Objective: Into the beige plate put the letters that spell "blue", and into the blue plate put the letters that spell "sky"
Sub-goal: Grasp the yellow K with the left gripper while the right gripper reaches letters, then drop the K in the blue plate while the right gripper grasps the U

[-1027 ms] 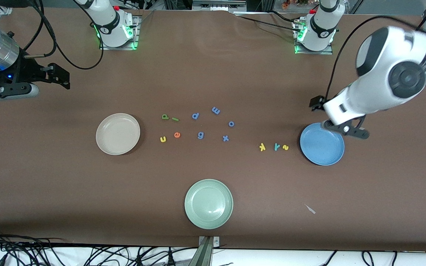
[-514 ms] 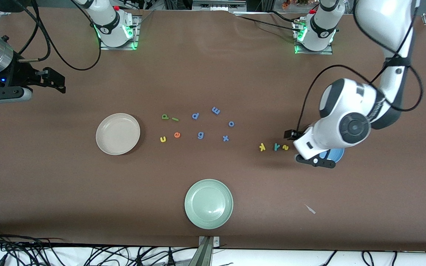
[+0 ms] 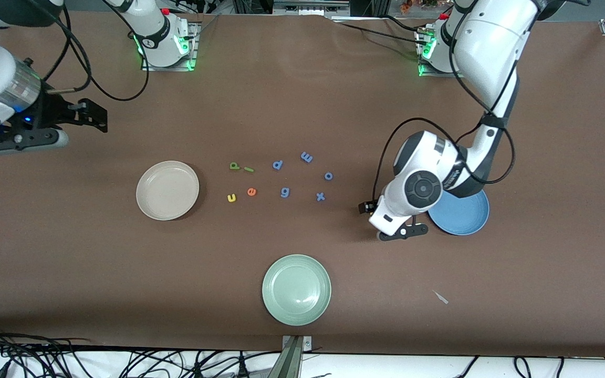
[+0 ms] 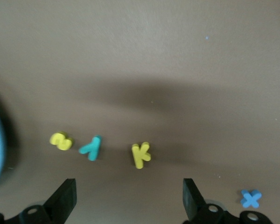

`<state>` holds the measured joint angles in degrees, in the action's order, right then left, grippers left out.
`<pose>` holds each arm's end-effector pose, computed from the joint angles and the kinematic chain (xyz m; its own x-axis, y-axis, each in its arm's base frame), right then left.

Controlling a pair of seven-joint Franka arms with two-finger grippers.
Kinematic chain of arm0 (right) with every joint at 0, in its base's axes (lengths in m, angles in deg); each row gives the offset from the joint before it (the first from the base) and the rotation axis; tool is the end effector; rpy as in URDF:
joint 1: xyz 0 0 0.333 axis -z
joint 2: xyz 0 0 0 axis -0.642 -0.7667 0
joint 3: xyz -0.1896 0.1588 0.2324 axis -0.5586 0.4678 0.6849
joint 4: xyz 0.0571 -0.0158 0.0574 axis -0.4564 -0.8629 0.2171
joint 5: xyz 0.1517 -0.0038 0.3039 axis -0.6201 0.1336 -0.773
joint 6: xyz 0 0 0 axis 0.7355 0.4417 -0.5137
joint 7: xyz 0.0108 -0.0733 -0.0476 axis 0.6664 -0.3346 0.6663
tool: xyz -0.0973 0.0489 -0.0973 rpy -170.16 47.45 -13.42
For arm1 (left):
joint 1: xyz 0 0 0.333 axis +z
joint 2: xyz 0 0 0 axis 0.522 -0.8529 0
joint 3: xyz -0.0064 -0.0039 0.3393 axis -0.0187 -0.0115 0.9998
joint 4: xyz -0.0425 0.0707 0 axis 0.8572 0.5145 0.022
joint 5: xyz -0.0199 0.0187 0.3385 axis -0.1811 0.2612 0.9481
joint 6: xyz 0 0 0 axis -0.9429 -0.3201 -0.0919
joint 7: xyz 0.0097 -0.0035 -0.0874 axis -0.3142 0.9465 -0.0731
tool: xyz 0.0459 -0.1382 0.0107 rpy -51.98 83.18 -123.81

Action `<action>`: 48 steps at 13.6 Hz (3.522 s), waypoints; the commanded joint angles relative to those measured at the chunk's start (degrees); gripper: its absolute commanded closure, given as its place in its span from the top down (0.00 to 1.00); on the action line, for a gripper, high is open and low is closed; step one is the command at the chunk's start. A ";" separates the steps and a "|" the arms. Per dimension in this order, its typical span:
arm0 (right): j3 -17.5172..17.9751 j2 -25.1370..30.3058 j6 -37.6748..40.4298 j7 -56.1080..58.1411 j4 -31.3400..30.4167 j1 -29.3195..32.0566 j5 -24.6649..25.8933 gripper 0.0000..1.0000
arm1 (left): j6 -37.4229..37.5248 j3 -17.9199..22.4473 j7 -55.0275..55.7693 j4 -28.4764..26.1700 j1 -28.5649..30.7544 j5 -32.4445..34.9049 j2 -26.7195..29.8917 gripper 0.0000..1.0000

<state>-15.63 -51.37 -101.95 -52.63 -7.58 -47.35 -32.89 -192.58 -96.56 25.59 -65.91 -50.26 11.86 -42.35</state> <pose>0.5097 0.0781 0.5615 0.9813 0.1540 -0.1156 0.1571 -0.9874 0.0184 0.6034 -0.2788 0.2549 0.9601 0.2105 -0.1841 0.2109 -0.9773 -0.0175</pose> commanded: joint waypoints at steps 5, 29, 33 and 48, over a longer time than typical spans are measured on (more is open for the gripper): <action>-0.03 -5.06 -2.17 -4.91 1.45 -3.39 -0.56 0.99 | -4.94 0.46 6.81 0.21 -1.43 1.51 -4.26 0.79; 7.79 -30.64 -54.91 -24.99 -13.66 -11.93 12.97 0.99 | 7.51 5.65 -12.66 1.45 4.17 2.12 0.74 0.01; 7.79 -30.73 -55.18 -23.39 -15.24 -11.66 12.97 0.98 | 8.59 5.65 -25.60 -1.18 11.83 2.12 0.66 0.07; 7.79 -30.21 -60.63 -23.39 -19.99 -10.25 12.80 0.35 | 9.64 -1.29 -11.23 -3.21 10.52 7.92 2.77 1.00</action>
<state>-8.38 -82.39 -161.97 -76.11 -26.54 -58.14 -20.64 -183.38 -97.02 9.87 -68.12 -39.88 18.39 -40.30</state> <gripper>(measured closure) 0.529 0.000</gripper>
